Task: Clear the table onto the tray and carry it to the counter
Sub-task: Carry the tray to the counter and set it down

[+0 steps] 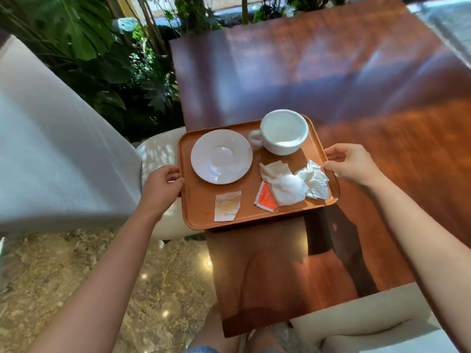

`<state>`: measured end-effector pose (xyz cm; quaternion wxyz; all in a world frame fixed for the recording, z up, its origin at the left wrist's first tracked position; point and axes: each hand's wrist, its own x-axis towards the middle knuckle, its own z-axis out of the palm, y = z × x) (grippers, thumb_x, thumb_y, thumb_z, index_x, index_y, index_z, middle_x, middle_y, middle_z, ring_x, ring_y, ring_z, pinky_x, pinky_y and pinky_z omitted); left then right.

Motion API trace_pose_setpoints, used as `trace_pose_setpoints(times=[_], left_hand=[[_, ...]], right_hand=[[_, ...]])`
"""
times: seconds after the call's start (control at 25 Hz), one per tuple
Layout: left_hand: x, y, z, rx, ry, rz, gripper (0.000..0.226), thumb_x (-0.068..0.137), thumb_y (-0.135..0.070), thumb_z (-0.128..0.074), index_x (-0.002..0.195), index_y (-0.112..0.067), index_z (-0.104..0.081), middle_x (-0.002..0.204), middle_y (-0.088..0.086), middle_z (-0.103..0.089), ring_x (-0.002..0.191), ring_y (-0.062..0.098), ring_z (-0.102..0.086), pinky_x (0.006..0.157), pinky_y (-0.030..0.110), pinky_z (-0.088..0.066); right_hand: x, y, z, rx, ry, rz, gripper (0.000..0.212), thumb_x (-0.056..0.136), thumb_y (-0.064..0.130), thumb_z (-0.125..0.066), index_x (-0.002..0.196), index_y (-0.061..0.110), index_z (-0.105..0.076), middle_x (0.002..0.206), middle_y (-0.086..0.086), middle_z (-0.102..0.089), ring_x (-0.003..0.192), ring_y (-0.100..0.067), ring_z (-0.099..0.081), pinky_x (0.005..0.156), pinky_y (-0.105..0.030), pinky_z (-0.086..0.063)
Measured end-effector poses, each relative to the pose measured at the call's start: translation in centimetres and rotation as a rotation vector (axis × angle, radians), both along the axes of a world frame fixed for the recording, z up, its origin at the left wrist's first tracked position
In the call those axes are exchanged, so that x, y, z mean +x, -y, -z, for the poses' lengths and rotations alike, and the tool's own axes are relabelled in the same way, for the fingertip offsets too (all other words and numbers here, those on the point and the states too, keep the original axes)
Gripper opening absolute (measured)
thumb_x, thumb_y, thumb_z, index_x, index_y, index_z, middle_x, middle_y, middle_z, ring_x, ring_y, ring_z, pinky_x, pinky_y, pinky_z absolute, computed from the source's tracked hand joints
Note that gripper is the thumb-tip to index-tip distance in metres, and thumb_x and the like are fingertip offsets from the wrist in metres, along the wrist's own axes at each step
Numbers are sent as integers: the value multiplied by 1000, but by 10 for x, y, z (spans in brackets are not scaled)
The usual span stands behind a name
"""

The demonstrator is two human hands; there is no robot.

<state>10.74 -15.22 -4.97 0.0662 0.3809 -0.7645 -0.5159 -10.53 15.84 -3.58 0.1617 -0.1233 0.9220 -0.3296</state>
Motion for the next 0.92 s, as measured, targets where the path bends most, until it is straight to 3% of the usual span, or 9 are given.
trace_pose_setpoints(times=[0.08, 0.16, 0.32, 0.44, 0.52, 0.68, 0.84, 0.92], left_hand=[[17, 10, -25, -25, -22, -25, 22, 87, -4, -55, 102, -20, -59, 87, -6, -63, 79, 8, -63, 54, 17, -50], [41, 17, -52, -56, -39, -61, 20, 88, -5, -55, 101, -21, -58, 84, -8, -63, 76, 7, -63, 51, 14, -48], [102, 24, -97, -66, -96, -191, 20, 85, 1, -55, 97, -14, -62, 81, -1, -67, 66, 3, -66, 49, 12, -49], [157, 22, -122, -80, -126, -284, 19, 83, 4, -55, 89, -12, -64, 76, 1, -69, 60, 3, -66, 48, 14, -50], [193, 18, -136, -103, -134, -338, 22, 79, 1, -58, 81, -20, -66, 73, 0, -72, 64, 9, -68, 51, 19, -51], [260, 15, -166, -108, -162, -450, 17, 75, -6, -66, 80, -22, -68, 67, -1, -74, 67, 16, -69, 61, 30, -54], [322, 24, -186, -135, -177, -538, 17, 79, -4, -63, 81, -20, -67, 66, -5, -74, 61, 9, -68, 53, 20, -54], [354, 33, -192, -132, -179, -591, 16, 81, -4, -62, 87, -17, -68, 66, -1, -74, 63, 12, -68, 57, 23, -55]], right_hand=[[5, 16, -24, -75, 66, -15, 22, 74, -1, -65, 95, 4, -69, 88, -12, -67, 81, -22, -59, 83, -44, -51], [16, 33, -49, -138, 103, -52, 22, 74, -4, -64, 93, 4, -70, 84, -13, -67, 76, -22, -58, 78, -43, -53], [41, 73, -95, -214, 105, -175, 25, 73, -10, -64, 96, -2, -68, 85, -14, -66, 67, -20, -59, 55, -24, -54], [67, 98, -123, -298, 169, -243, 25, 76, -16, -62, 96, -1, -65, 74, -11, -63, 45, -4, -60, 44, -10, -51], [86, 114, -141, -329, 221, -309, 26, 76, -17, -60, 94, 2, -63, 66, -6, -60, 37, 4, -57, 41, -9, -50], [123, 145, -175, -339, 252, -424, 24, 75, -16, -62, 73, 7, -66, 41, 6, -65, 38, 2, -59, 39, -11, -50], [171, 180, -205, -345, 258, -549, 27, 76, -14, -62, 69, 11, -67, 42, 9, -66, 40, 1, -61, 39, -11, -48], [200, 200, -215, -341, 237, -595, 24, 76, -13, -62, 74, 10, -69, 49, 3, -68, 41, 0, -62, 40, -11, -50]])
